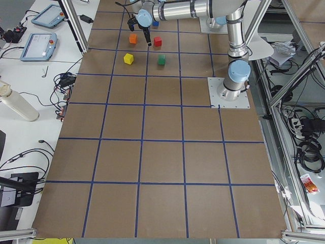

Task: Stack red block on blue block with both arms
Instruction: 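Withdraw the left gripper while the right gripper moves toward the red cube, then lower the right gripper over the red cube, then close the right gripper on the red cube and lift it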

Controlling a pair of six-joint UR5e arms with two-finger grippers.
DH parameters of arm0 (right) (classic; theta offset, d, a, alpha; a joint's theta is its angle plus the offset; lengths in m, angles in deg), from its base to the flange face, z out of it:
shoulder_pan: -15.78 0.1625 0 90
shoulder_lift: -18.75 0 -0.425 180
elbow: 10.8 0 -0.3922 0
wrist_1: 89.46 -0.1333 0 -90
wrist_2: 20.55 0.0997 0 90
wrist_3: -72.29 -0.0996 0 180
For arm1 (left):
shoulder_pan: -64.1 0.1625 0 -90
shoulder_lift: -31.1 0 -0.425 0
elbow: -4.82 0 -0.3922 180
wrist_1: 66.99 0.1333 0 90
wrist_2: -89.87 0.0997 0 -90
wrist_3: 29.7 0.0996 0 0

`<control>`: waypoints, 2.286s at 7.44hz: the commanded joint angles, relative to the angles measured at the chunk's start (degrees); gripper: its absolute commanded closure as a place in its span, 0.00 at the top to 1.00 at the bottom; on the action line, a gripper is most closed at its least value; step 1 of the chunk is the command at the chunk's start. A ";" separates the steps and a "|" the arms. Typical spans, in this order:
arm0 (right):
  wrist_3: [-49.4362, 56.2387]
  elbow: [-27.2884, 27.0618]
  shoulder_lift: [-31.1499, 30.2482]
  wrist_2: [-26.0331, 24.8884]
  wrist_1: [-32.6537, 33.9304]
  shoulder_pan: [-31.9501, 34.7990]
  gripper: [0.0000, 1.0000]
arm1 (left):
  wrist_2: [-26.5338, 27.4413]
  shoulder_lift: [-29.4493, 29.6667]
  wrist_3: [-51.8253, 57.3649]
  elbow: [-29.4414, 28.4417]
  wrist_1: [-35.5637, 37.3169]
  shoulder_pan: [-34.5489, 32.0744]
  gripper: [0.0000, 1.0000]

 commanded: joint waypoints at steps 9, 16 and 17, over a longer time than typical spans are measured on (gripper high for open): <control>-4.88 -14.57 13.70 -0.14 34.09 11.21 1.00 | -2.68 -16.97 22.33 10.50 5.54 9.50 1.00; 0.83 -15.71 15.98 -0.05 34.53 12.44 0.17 | -2.68 -16.88 22.33 12.46 5.66 9.95 1.00; 0.74 -15.71 15.90 -0.14 34.62 12.44 0.00 | -2.68 -16.89 22.33 12.46 5.74 9.95 1.00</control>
